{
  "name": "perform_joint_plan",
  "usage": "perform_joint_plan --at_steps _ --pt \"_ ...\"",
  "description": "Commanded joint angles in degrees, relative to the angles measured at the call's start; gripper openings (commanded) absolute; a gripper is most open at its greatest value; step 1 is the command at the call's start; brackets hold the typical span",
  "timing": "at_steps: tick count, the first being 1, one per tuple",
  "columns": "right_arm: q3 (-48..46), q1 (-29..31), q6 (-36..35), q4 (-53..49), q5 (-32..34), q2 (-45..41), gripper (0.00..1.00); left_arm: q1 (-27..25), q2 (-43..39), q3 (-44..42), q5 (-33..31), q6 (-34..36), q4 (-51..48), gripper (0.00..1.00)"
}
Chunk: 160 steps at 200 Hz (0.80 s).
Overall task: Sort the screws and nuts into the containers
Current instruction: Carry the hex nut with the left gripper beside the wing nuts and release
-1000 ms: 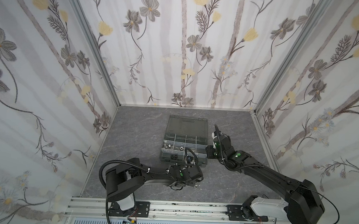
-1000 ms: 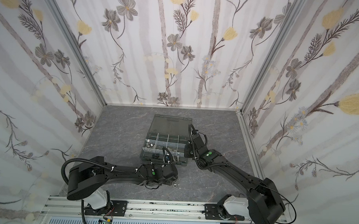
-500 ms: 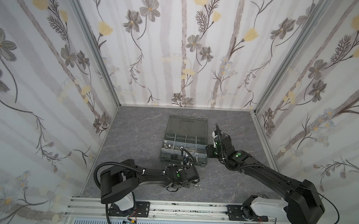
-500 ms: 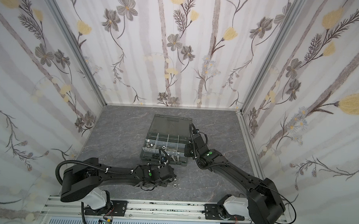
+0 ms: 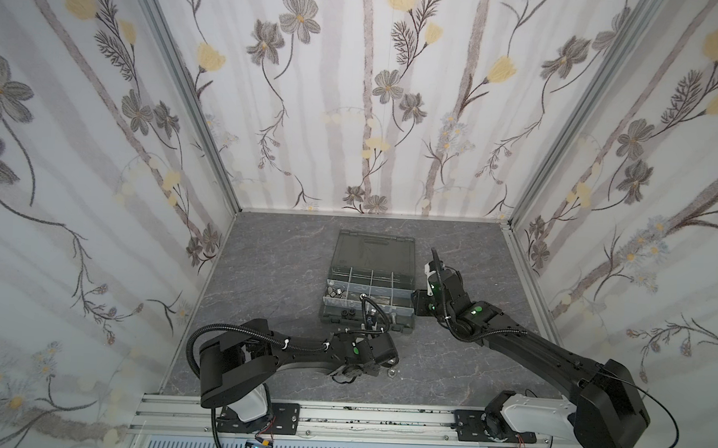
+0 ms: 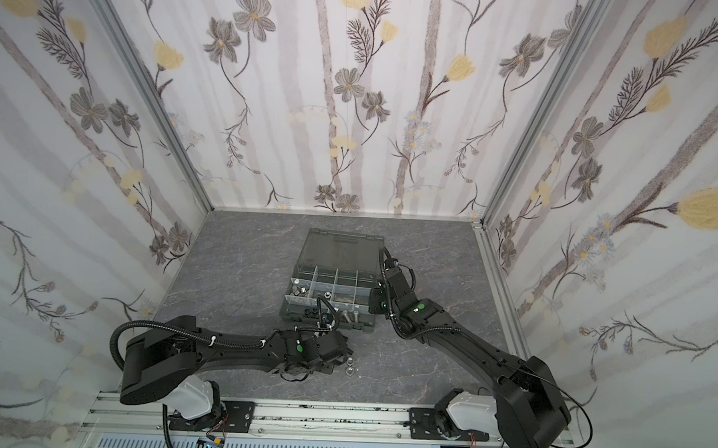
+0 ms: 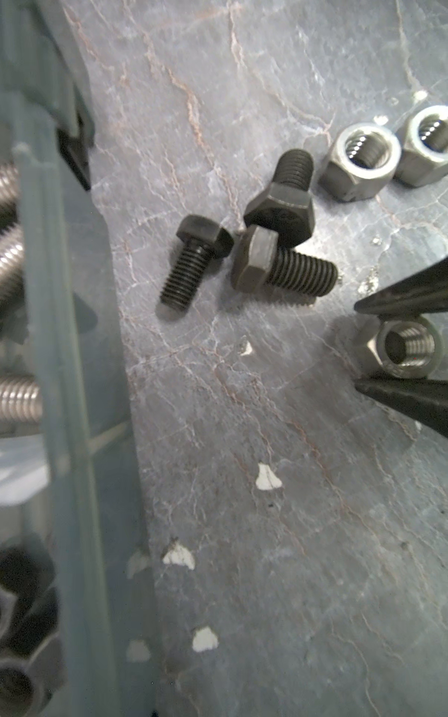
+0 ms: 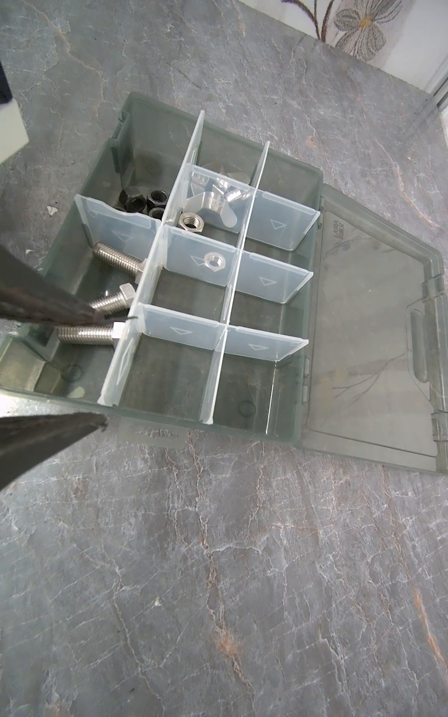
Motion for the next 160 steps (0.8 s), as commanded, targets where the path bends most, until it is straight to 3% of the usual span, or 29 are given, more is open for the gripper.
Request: perform_joint_plan --at_steps 1,33,75,108,160 --pt "0.3 0.0 0.1 2.4 -0.4 -0.5 0.38 0.2 -1.5 0.5 -1.0 -0.5 -3.3 0.24" --pt "0.1 -0.3 -0.1 2.1 -0.3 -1.7 0.38 3.4 -6.6 2.0 -1.8 1.4 -3.3 0.24" --pt "-0.5 -0.6 0.0 1.5 0.2 -3.9 0.38 14.0 -11.5 8.0 -2.9 9.0 -3.1 0.24" --pt "-1.0 -0.7 0.6 0.9 0.0 -5.1 0.38 22.5 -7.3 13.6 0.6 15.4 -1.9 0.25" --pt "-2.2 -0.6 1.4 -1.2 0.6 -8.1 0.38 28.7 0.8 16.8 3.5 19.6 1.5 0.24"
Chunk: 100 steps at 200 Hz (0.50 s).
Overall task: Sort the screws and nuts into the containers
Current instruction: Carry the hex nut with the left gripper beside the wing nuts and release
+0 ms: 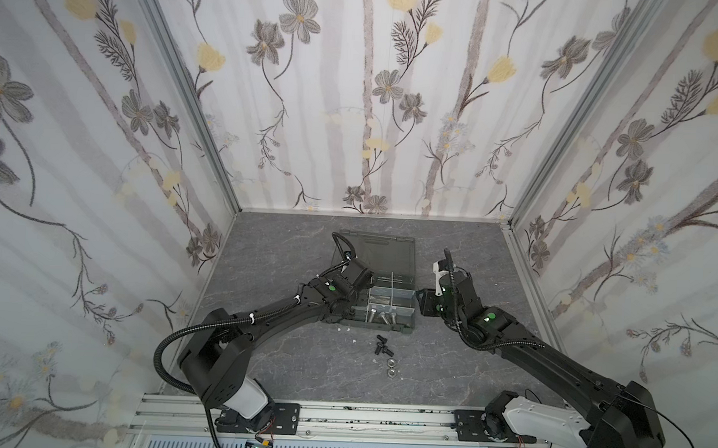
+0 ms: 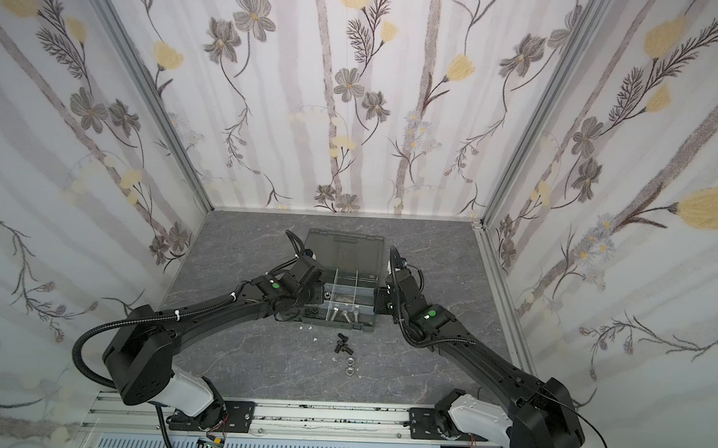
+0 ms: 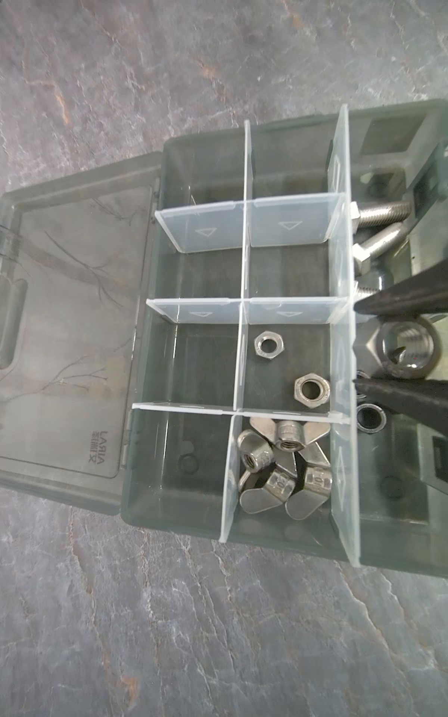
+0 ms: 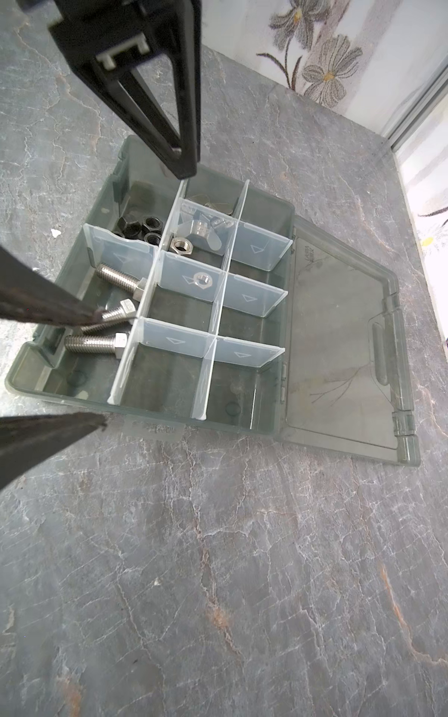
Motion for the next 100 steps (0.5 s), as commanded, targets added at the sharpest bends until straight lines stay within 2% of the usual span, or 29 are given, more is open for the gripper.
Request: perform_joint_plan --at_steps 1,100 --pt "-0.3 0.1 0.9 -0.6 0.7 -0.9 0.38 1.5 2.5 1.1 1.7 3.1 2.2 0.24" --pt "-3.2 0.0 2.8 -2.4 0.7 -3.4 0.38 3.4 11.0 4.8 3.1 5.8 4.4 0.27"
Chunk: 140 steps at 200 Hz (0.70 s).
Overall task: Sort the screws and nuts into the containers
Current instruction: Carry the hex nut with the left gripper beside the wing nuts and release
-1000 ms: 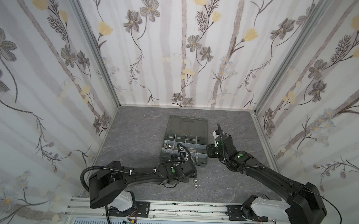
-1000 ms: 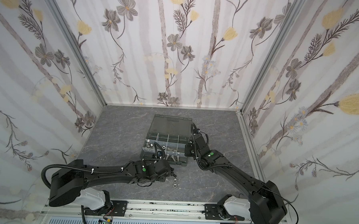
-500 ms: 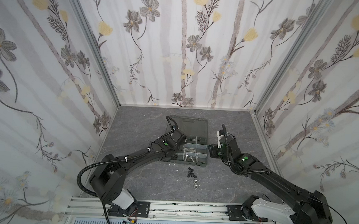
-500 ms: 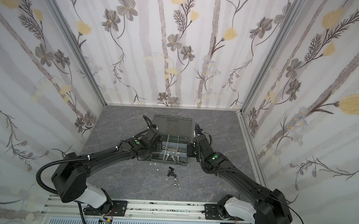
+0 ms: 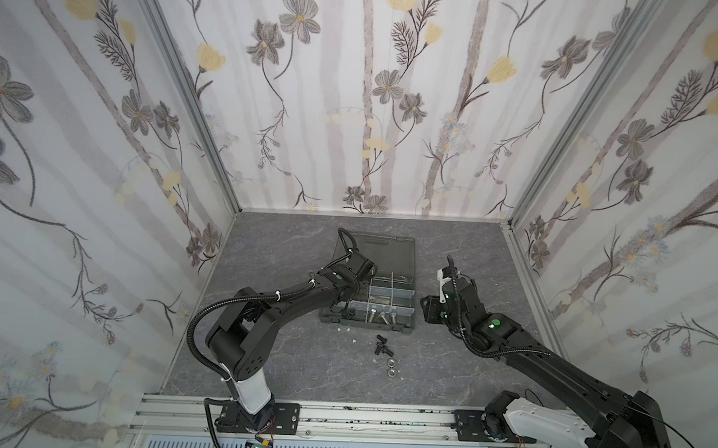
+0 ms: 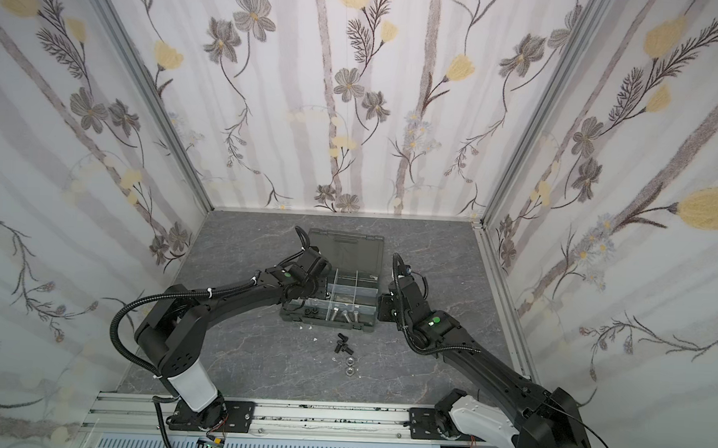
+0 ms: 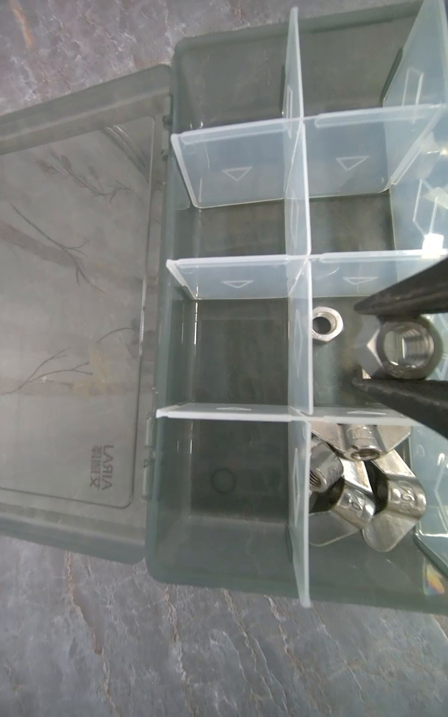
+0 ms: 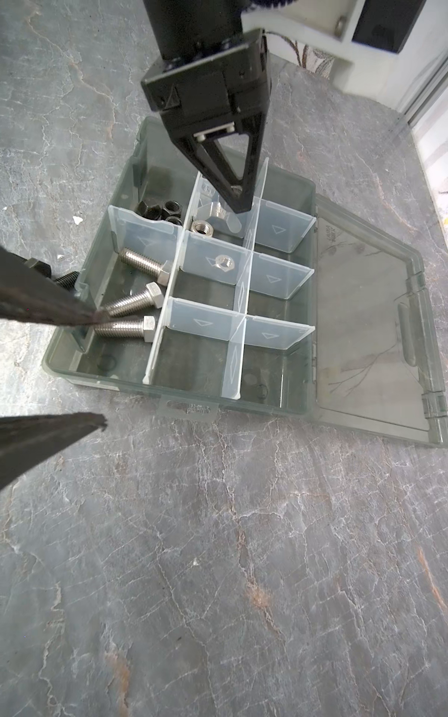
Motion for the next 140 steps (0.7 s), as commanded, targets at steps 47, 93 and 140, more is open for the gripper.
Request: perform_joint_plan --at_steps 47,93,140 --pt "-0.5 0.1 1.3 0.5 0.3 0.0 0.38 0.3 1.2 0.3 -0.6 0.9 1.5 0.34" --pt "-0.7 0.1 1.5 0.6 0.3 0.2 0.38 0.3 0.3 -0.2 -0.6 0.6 1.6 0.36" --pt "-1.3 0.1 1.6 0.6 0.0 0.1 0.38 0.4 -2.8 -1.3 -0.7 -0.1 1.7 0.37"
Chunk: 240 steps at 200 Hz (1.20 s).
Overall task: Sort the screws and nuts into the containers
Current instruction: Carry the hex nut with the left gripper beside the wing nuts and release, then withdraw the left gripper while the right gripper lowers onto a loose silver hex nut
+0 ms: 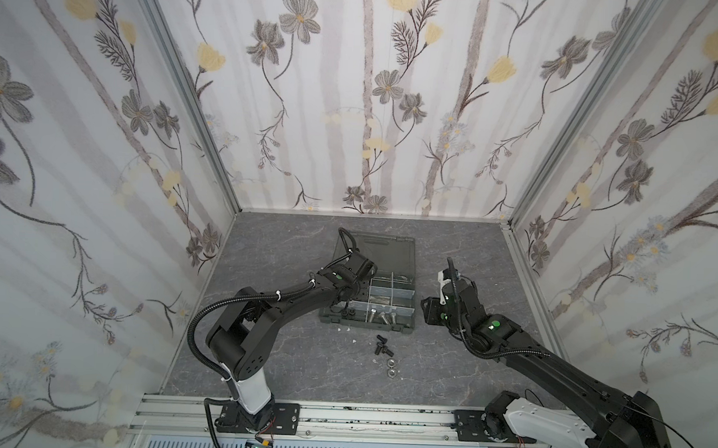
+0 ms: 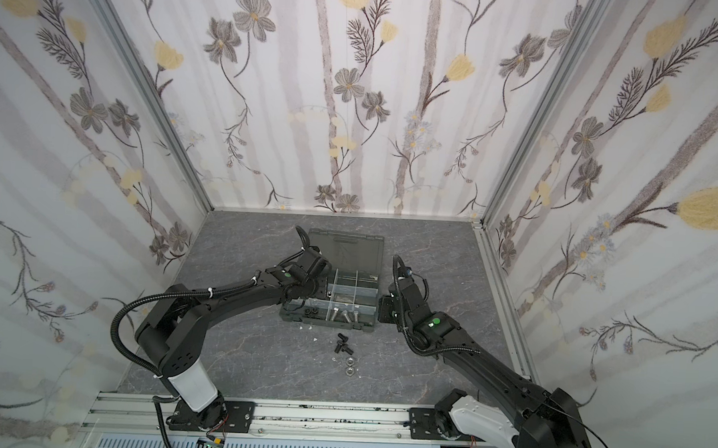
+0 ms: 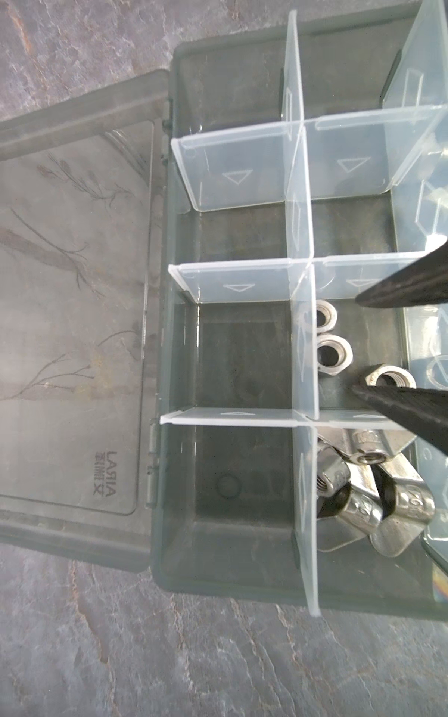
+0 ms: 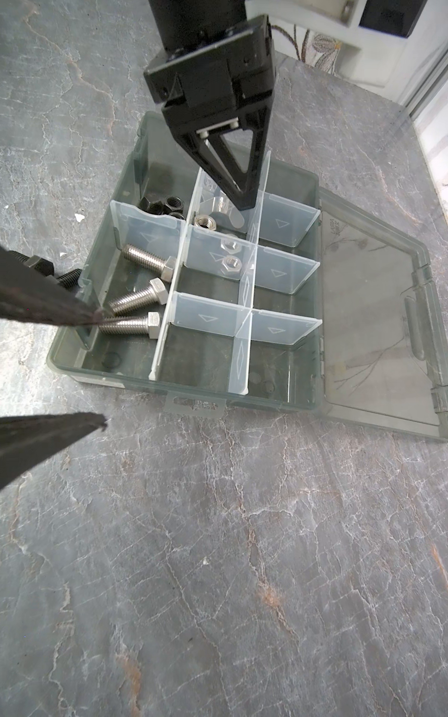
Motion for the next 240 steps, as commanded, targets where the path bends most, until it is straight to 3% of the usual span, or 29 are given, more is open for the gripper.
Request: perform_joint_plan --at_steps 1,93,240 --pt "-0.5 0.1 0.6 0.6 0.0 0.1 0.38 0.1 -1.6 -0.8 -0.9 -0.6 0.9 0.37" --pt "-2.5 2.6 2.3 2.0 -1.8 1.6 0.38 0.4 -10.2 -7.3 -1.3 -3.6 1.7 0.37" --pt "-2.1 23.3 10.7 0.2 -1.5 13.9 0.43 0.7 -27.8 -22.3 -3.0 -11.1 2.5 0.40"
